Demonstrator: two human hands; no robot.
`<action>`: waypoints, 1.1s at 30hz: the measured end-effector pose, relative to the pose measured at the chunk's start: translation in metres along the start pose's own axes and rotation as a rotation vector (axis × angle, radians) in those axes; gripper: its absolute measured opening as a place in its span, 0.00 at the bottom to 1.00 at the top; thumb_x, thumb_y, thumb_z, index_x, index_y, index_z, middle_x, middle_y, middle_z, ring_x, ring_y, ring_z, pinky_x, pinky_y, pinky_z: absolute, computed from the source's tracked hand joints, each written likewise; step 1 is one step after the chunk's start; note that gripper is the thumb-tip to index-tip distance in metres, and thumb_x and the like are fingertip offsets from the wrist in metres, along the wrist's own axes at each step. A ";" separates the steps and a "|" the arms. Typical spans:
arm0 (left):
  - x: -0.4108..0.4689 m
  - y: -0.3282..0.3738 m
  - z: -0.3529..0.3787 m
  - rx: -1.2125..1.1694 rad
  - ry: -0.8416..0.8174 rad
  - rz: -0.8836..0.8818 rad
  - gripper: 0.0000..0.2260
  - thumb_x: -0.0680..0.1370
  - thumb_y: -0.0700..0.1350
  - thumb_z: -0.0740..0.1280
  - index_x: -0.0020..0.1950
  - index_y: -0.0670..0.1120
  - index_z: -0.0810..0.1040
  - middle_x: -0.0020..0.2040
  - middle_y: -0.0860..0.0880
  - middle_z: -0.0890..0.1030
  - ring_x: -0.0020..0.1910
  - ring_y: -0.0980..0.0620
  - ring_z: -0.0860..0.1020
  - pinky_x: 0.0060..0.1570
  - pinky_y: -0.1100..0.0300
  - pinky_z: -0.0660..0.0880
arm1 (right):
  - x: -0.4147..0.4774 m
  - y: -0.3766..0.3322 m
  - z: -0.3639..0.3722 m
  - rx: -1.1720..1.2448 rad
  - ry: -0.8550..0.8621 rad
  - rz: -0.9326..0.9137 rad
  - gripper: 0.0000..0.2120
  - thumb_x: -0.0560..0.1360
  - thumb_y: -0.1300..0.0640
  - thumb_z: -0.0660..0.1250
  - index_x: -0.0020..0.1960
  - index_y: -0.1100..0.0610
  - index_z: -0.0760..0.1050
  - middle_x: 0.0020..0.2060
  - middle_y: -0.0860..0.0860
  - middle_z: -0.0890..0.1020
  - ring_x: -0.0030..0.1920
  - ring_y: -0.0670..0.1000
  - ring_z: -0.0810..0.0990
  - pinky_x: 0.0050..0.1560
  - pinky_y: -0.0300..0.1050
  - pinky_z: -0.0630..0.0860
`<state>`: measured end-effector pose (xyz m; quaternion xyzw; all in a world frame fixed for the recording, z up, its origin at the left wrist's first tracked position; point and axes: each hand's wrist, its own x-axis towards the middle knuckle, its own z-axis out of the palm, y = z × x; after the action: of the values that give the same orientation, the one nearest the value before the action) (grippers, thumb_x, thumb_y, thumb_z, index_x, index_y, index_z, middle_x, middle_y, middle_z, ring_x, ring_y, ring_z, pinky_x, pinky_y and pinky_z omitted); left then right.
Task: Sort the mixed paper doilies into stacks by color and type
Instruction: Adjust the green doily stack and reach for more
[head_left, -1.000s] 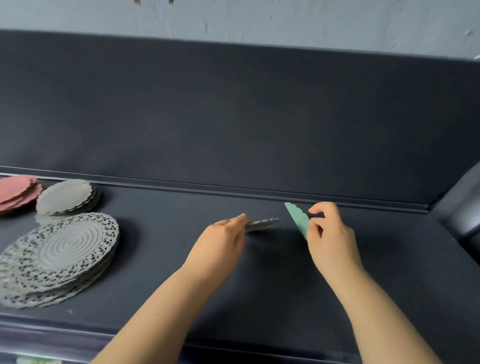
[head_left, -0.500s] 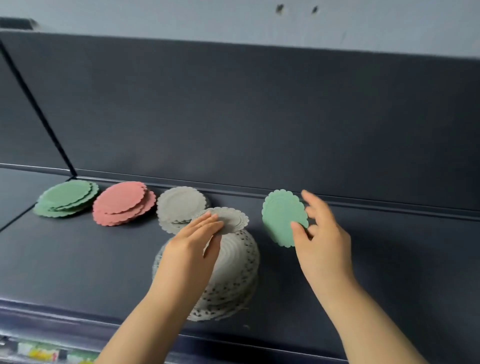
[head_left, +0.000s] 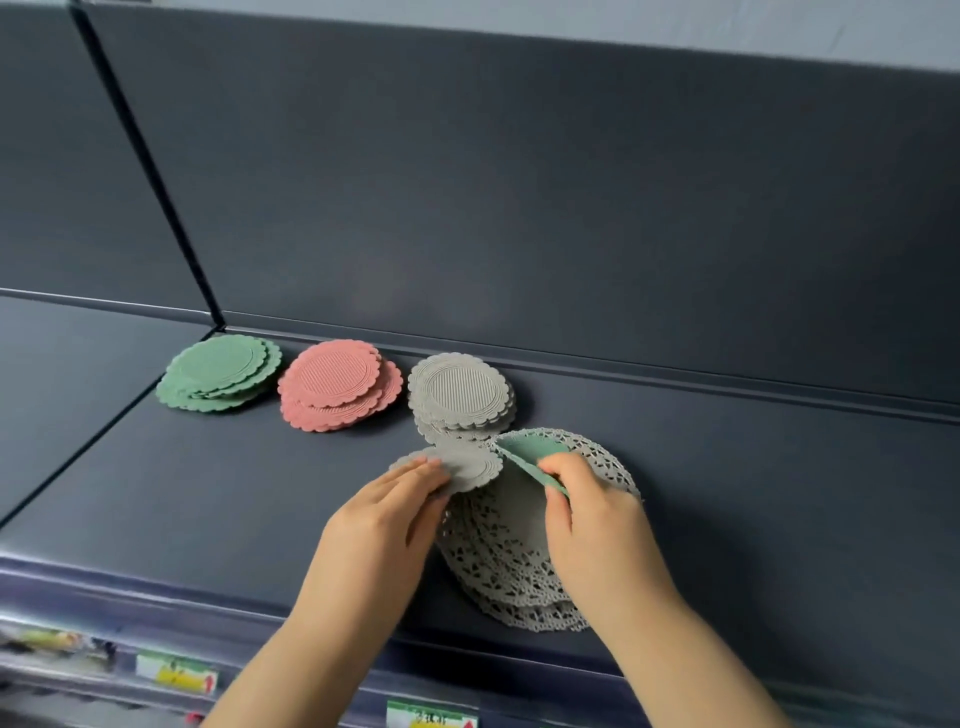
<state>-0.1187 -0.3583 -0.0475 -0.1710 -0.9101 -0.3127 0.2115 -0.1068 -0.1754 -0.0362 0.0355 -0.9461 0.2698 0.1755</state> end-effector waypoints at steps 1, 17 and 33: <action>0.000 0.001 0.000 0.011 0.006 0.012 0.13 0.68 0.34 0.74 0.51 0.41 0.83 0.53 0.47 0.83 0.54 0.49 0.80 0.58 0.63 0.69 | 0.002 0.001 0.000 0.023 0.008 0.014 0.11 0.76 0.61 0.60 0.57 0.56 0.74 0.36 0.53 0.80 0.33 0.51 0.73 0.33 0.45 0.70; 0.057 0.007 -0.002 0.195 0.071 0.194 0.10 0.73 0.38 0.67 0.53 0.38 0.82 0.53 0.45 0.82 0.57 0.45 0.78 0.59 0.56 0.72 | 0.002 0.014 -0.006 0.251 0.129 0.114 0.10 0.72 0.65 0.67 0.51 0.55 0.78 0.29 0.43 0.74 0.29 0.42 0.74 0.28 0.26 0.65; 0.102 -0.124 -0.088 0.400 -0.229 0.395 0.11 0.76 0.50 0.61 0.50 0.50 0.82 0.48 0.53 0.83 0.49 0.50 0.81 0.46 0.57 0.77 | 0.073 -0.103 0.042 0.129 0.316 0.251 0.11 0.73 0.63 0.64 0.53 0.54 0.79 0.40 0.45 0.83 0.39 0.49 0.78 0.37 0.28 0.64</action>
<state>-0.2363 -0.4884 0.0042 -0.3338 -0.9207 -0.0586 0.1937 -0.1716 -0.2830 0.0079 -0.1144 -0.8846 0.3518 0.2841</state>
